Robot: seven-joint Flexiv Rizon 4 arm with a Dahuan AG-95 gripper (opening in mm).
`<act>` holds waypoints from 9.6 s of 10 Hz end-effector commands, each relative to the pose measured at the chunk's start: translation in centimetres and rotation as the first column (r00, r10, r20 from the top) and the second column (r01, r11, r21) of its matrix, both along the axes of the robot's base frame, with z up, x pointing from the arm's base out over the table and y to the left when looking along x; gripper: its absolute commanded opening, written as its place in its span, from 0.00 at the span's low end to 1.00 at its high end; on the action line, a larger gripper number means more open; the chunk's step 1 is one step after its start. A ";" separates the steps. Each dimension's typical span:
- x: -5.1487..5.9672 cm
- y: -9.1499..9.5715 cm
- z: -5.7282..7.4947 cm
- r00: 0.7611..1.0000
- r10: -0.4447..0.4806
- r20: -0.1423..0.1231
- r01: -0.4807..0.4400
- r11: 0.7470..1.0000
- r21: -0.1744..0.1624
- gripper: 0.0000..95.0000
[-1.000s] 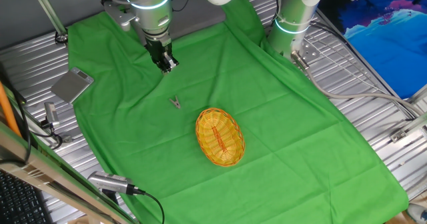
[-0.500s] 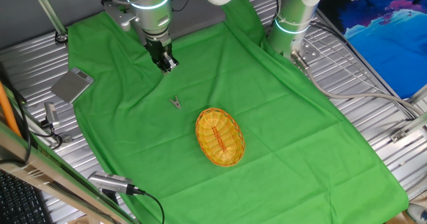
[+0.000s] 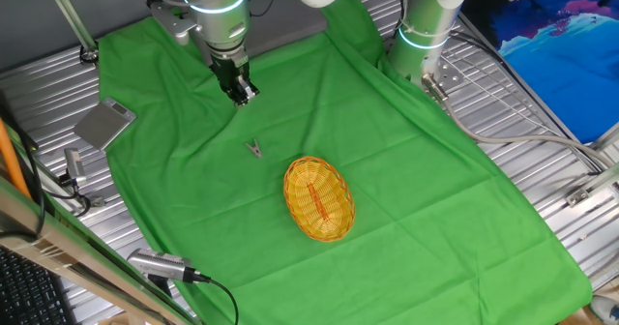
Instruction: Use a clamp
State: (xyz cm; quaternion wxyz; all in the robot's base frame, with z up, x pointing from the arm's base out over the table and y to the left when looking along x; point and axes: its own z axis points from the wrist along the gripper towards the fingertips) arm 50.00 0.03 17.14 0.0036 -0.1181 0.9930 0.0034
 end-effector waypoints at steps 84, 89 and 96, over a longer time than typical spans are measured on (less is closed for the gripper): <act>7.8 1.1 -10.3 0.643 0.763 -0.065 -0.749 0.644 0.157 0.00; 7.8 1.1 -10.3 0.638 0.767 -0.068 -0.752 0.639 0.159 0.00; 7.8 1.1 -10.3 0.618 0.782 -0.074 -0.768 0.621 0.155 0.00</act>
